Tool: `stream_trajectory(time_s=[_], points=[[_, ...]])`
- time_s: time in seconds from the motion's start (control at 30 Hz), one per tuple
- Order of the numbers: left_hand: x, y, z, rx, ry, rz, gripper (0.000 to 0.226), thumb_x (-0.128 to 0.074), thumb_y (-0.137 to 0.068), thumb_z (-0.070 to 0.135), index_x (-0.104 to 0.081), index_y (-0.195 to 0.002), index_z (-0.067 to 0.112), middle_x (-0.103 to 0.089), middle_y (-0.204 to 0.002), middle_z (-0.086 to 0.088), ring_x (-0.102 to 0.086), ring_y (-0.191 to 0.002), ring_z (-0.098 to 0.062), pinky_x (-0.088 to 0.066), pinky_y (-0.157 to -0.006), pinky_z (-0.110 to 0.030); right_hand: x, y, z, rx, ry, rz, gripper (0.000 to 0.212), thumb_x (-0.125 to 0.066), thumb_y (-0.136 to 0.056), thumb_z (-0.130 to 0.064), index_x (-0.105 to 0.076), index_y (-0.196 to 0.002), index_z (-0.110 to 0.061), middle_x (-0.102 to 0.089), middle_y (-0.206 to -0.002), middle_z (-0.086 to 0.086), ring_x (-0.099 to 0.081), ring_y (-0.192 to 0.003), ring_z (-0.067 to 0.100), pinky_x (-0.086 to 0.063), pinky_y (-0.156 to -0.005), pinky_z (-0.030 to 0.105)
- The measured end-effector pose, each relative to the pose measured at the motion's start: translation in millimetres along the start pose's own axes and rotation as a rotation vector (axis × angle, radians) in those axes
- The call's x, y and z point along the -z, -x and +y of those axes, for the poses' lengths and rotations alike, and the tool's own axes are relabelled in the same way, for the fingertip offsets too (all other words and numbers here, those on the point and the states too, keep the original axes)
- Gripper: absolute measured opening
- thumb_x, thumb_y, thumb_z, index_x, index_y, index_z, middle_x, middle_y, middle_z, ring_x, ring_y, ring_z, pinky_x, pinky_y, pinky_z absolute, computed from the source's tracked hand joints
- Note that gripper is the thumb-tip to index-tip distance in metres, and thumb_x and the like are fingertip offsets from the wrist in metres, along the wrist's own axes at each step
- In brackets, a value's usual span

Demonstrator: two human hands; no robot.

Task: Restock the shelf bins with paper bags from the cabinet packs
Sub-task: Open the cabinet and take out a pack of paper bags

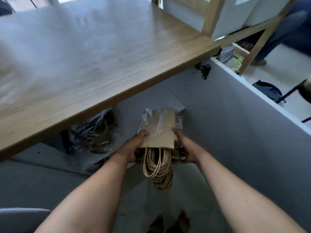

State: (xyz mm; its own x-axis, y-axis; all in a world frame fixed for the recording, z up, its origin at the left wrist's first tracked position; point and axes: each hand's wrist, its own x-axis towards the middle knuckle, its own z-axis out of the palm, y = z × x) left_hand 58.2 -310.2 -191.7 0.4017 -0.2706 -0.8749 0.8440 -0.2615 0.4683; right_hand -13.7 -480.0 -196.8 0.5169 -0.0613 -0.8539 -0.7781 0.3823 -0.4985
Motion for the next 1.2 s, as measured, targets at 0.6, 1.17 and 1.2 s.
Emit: stream_trajectory(time_s=[0.6, 1.17, 1.2], points=[[-89, 156, 46, -0.135, -0.369, -0.124, 0.044, -0.058, -0.082, 0.051, -0.055, -0.09, 0.008, -0.064, -0.055, -0.007, -0.061, -0.044, -0.02, -0.051, -0.055, -0.023, 42, 192, -11, 0.309, -0.054, 0.243, 0.066, -0.047, -0.078, -0.074, -0.069, -0.107, -0.02, -0.072, -0.106, 0.017, -0.067, -0.102, 0.031, -0.052, -0.092, 0.04], [-85, 292, 163, -0.369, -0.259, -0.03, 0.045, -0.058, -0.079, 0.045, -0.048, -0.102, 0.007, -0.052, -0.096, -0.014, -0.057, -0.089, -0.031, -0.048, -0.086, -0.048, 2, 292, -142, 0.534, 0.05, 0.119, 0.055, -0.046, -0.085, -0.062, -0.062, -0.069, -0.012, -0.061, -0.066, 0.009, -0.057, -0.068, 0.023, -0.047, -0.069, 0.03], [-80, 289, 172, -0.374, -0.242, -0.023, 0.046, -0.058, -0.079, 0.045, -0.048, -0.103, 0.007, -0.052, -0.095, -0.014, -0.057, -0.09, -0.031, -0.046, -0.092, -0.05, -6, 286, -155, 0.557, 0.062, 0.121, 0.053, -0.046, -0.085, -0.061, -0.063, -0.069, -0.014, -0.062, -0.065, 0.009, -0.057, -0.068, 0.022, -0.047, -0.071, 0.029]])
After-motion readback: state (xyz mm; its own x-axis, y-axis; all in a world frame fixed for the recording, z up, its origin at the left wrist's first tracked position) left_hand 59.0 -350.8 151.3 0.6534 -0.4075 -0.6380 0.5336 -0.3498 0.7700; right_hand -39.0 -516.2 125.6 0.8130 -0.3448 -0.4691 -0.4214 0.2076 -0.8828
